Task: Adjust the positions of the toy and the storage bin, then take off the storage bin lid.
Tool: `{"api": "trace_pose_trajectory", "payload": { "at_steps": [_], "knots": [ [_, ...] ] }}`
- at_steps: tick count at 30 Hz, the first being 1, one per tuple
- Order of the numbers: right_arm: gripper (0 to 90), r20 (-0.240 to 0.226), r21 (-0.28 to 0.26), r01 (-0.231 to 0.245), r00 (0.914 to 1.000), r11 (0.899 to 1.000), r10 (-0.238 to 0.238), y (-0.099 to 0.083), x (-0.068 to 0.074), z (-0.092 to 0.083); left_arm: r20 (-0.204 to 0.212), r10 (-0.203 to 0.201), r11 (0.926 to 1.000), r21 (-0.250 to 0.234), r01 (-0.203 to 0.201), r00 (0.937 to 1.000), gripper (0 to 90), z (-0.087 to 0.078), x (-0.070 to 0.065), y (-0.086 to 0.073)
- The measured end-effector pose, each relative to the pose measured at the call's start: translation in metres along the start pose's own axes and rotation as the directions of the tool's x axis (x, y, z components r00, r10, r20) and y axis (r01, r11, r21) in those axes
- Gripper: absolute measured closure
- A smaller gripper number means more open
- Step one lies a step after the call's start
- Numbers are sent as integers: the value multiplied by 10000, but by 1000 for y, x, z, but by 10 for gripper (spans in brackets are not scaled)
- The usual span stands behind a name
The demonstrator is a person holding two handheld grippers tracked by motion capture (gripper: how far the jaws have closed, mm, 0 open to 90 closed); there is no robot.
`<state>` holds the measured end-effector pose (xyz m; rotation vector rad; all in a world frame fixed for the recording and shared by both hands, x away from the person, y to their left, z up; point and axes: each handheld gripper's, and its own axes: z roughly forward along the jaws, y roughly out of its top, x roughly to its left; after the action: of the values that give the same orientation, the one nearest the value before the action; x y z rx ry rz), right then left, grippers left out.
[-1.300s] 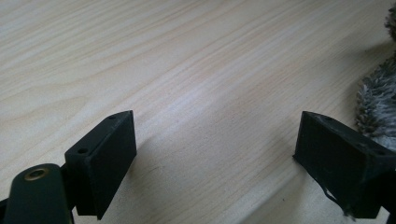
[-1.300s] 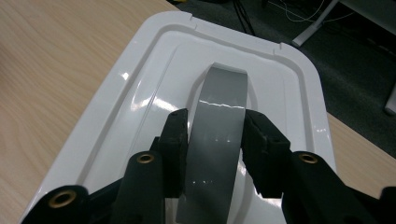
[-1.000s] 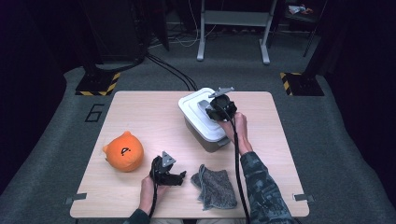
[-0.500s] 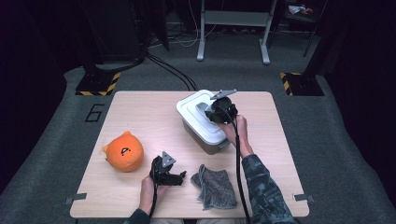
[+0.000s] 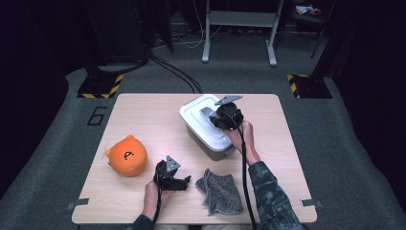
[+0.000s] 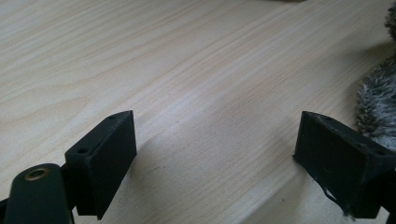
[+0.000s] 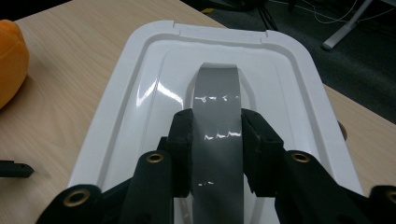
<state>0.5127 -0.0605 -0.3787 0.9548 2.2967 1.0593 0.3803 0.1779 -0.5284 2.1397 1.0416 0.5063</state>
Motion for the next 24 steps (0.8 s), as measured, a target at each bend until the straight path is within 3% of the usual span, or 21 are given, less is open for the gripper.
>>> {"api": "trace_pose_trajectory", "payload": {
  "at_steps": [7,15,20,24],
  "knots": [
    [668,138,87,-109,9998,9999,108,1,3,-2,32,-76,10000,-17,76,10000,123,0,0,0],
    [668,207,-448,34,9998,9990,-25,6,3,-10,7,-33,10000,-31,33,10000,123,0,0,0],
    [668,291,-420,-27,9996,9991,39,8,2,-18,41,-139,9999,-49,140,9999,123,1,0,0],
    [667,338,-594,-17,9994,9982,38,11,-1,-27,30,-5,10000,-6,5,10000,122,0,0,0]
  ]
}}
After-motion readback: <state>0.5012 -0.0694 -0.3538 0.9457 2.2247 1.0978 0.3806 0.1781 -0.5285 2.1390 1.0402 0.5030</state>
